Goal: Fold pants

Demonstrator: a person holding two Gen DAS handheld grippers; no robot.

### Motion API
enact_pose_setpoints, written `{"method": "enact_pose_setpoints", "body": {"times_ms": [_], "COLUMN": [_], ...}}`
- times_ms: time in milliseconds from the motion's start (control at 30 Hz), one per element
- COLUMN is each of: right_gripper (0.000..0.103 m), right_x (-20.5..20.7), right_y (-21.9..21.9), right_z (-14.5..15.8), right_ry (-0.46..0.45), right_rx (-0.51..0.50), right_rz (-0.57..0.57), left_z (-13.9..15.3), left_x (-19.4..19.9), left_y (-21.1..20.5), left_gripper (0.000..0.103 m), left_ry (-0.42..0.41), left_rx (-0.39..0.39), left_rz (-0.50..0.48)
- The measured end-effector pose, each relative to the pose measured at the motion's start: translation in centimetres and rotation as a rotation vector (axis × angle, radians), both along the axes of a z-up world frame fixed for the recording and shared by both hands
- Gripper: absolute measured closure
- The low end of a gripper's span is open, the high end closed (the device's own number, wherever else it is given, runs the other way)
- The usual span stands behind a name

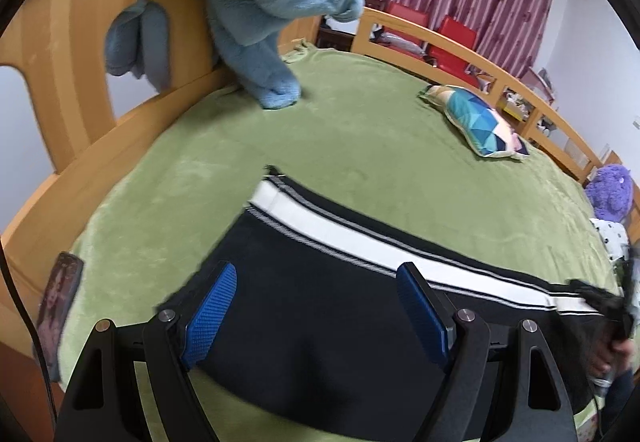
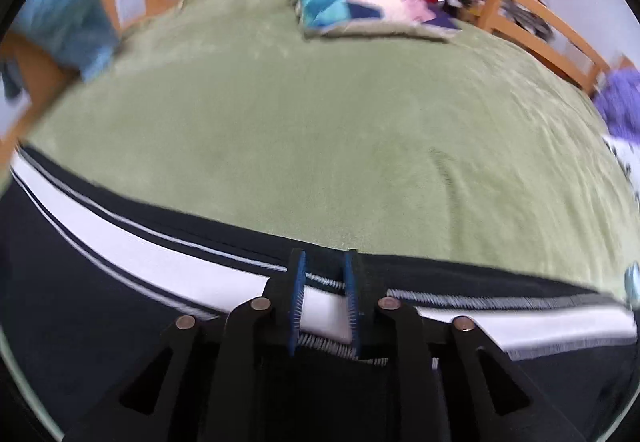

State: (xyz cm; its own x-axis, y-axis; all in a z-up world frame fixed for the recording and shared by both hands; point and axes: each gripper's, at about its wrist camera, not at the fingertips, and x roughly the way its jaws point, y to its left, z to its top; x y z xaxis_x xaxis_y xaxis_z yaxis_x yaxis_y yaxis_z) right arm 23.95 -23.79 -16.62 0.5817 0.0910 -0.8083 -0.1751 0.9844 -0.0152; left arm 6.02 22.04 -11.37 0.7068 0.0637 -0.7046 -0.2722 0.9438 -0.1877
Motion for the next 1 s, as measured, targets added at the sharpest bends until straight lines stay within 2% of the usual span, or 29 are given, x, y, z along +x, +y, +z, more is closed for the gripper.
{"method": "enact_pose_setpoints", "body": {"times_ms": [33, 100, 200, 267, 433, 533, 600, 667, 800, 867, 900, 933, 967, 1000], "right_gripper": [0.059, 0.048, 0.045, 0.045, 0.045, 0.045, 0.045, 0.045, 0.045, 0.045, 0.045, 0.045, 0.045, 0.045], "right_x": [-1.5, -4.7, -7.8, -9.1, -11.9, -13.2, -13.6, -14.3, -14.7, -14.6, -14.6, -14.6, -14.6, -14.7], "right_y": [-0.2, -0.2, 0.5, 1.1, 2.0, 2.8, 3.3, 3.4, 2.9, 2.3, 2.0, 1.7, 1.3, 0.9], "right_z": [1.4, 4.0, 6.5, 7.1, 5.7, 4.5, 4.3, 4.1, 3.0, 2.5, 2.3, 2.0, 1.8, 1.7], "right_ry": [-0.043, -0.141, -0.227, -0.239, -0.130, -0.068, -0.066, -0.072, -0.039, -0.024, -0.018, -0.014, -0.010, -0.006], "right_rx": [0.013, 0.016, 0.010, 0.010, 0.058, 0.034, 0.023, 0.015, 0.030, 0.029, 0.026, 0.021, 0.021, 0.026], "right_rz": [-0.004, 0.006, 0.035, 0.022, 0.034, 0.020, 0.020, 0.015, -0.026, -0.043, -0.051, -0.063, -0.073, -0.083], "left_z": [-0.2, -0.9, -2.0, -3.1, -6.6, -8.3, -8.9, -9.6, -11.3, -11.3, -11.1, -10.9, -10.4, -9.6], "left_x": [-0.2, -0.9, -2.4, -3.8, -7.0, -7.2, -6.4, -4.8, -2.6, -1.9, -1.8, -1.7, -1.7, -2.1], "left_y": [0.3, 1.4, 2.7, 3.4, 4.4, 5.3, 5.8, 6.0, 6.6, 6.6, 6.7, 7.0, 7.5, 8.0], "left_gripper": [0.022, 0.022, 0.022, 0.022, 0.022, 0.024, 0.024, 0.024, 0.024, 0.030, 0.052, 0.080, 0.081, 0.085], "left_ry": [0.003, 0.018, 0.012, 0.018, 0.030, 0.040, 0.019, 0.028, 0.027, 0.018, 0.023, 0.022, 0.000, -0.044], "left_rx": [0.007, 0.007, -0.042, -0.093, -0.240, -0.319, -0.383, -0.402, -0.408, -0.371, -0.344, -0.318, -0.329, -0.374], "left_rz": [0.004, 0.009, -0.006, -0.015, 0.033, 0.080, 0.101, 0.092, 0.158, 0.189, 0.205, 0.224, 0.220, 0.203]}}
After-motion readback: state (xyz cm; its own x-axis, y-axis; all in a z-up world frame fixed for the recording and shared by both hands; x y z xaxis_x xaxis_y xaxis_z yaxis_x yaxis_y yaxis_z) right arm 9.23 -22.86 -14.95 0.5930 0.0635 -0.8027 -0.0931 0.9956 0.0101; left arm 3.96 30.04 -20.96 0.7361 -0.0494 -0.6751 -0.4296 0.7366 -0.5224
